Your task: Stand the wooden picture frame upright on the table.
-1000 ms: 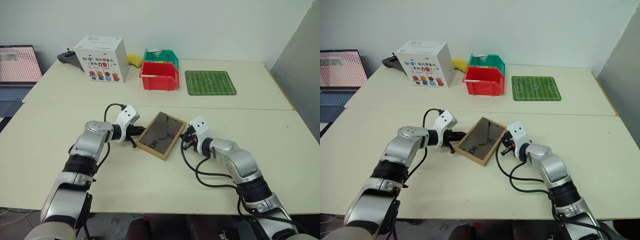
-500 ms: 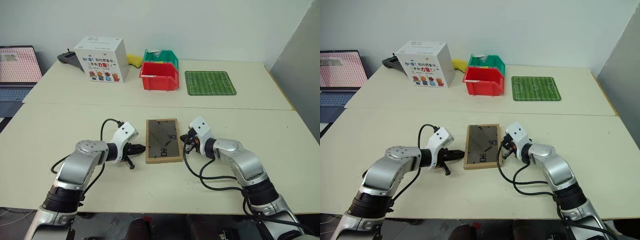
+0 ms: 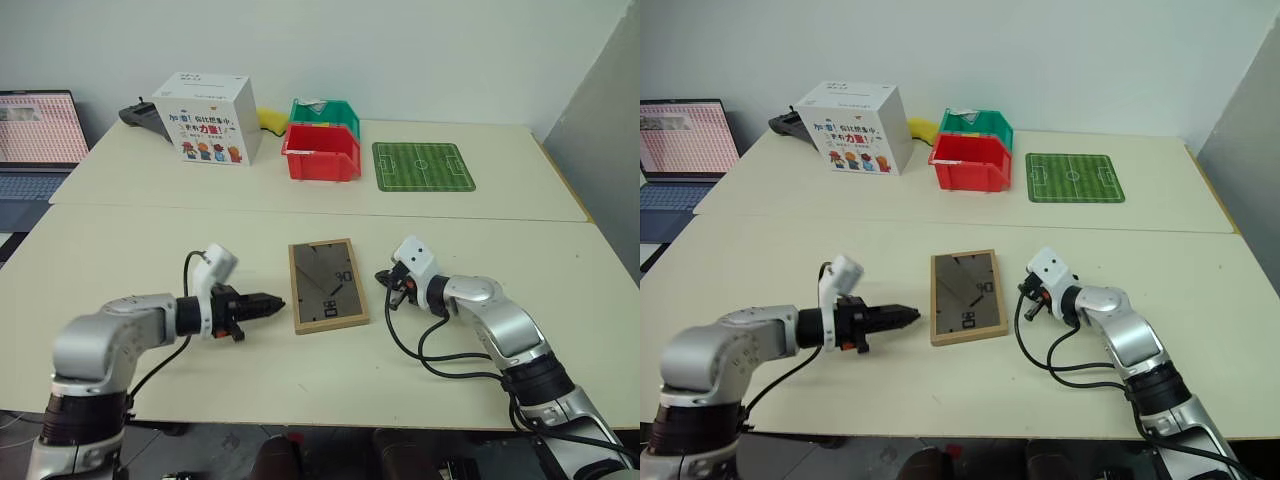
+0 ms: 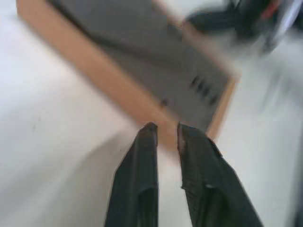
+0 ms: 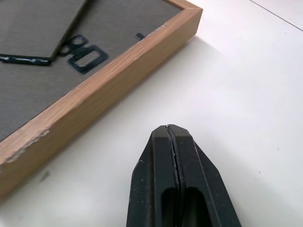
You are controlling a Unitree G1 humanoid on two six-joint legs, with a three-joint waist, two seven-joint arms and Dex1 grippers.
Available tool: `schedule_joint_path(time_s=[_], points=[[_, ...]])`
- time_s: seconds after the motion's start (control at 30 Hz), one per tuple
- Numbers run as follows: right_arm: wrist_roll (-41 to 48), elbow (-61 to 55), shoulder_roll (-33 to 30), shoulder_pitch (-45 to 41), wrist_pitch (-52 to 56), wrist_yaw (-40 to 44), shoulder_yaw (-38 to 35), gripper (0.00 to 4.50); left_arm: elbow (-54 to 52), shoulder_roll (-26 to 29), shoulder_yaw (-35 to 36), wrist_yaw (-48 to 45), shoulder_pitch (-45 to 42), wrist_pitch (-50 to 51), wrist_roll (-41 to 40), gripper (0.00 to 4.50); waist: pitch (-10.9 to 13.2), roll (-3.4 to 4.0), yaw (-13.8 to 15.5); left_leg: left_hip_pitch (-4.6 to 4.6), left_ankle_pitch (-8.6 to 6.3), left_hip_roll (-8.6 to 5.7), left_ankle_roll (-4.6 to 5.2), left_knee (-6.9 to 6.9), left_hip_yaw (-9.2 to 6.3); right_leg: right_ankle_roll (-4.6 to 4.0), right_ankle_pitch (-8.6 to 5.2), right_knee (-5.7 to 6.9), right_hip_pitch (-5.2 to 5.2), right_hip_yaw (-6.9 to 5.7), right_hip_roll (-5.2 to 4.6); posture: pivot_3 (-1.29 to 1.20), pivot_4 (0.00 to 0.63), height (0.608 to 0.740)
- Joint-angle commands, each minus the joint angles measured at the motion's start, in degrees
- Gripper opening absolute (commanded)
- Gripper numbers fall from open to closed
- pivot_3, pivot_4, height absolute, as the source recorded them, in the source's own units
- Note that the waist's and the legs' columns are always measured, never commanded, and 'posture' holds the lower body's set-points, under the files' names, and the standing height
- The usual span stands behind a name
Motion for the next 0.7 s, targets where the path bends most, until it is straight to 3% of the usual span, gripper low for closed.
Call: schedule_joint_path(time_s=[0.03,0.2,0.47,0.7], points=[[0.4,1.1,1.3,-1.8,-2.8,0.3,-2.3,0.00,7.4,-0.9,6.5,1.5,-4.4,16.0,-6.4,1.64,0.0,0.00,-0.2,0.01,0.00,-0.01,0.00,-0.01,-0.03,0.00,0.00,0.00,0.01,0.01,0.00,0.00,0.150,0.740],[-0.1,1.2,2.5,-1.7,-3.0,0.4,-1.6,0.00,12.6,0.1,4.5,3.9,-4.4,18.3,-10.7,2.75,0.0,0.00,-0.5,-0.01,0.02,0.01,-0.03,-0.02,-0.38,0.00,0.00,0.00,0.00,-0.02,-0.04,0.00,0.150,0.740],[-0.7,-0.9,5.8,-0.1,-0.7,-1.1,0.3,0.00,14.9,-4.5,2.7,8.9,-3.1,17.5,-10.9,4.42,0.0,0.01,-0.7,0.02,0.12,0.00,-0.22,-0.02,-0.55,-0.01,0.01,0.07,0.02,-0.07,-0.07,0.00,0.150,0.740],[-1.4,-3.7,10.4,1.7,2.7,-3.5,2.5,0.00,19.3,-11.1,-0.7,11.9,-1.7,9.7,-8.1,4.49,-0.4,0.46,-0.5,0.17,0.14,-0.10,-0.26,-0.03,-0.58,-0.02,0.00,-0.01,0.25,-0.09,-0.20,0.00,0.150,0.740]])
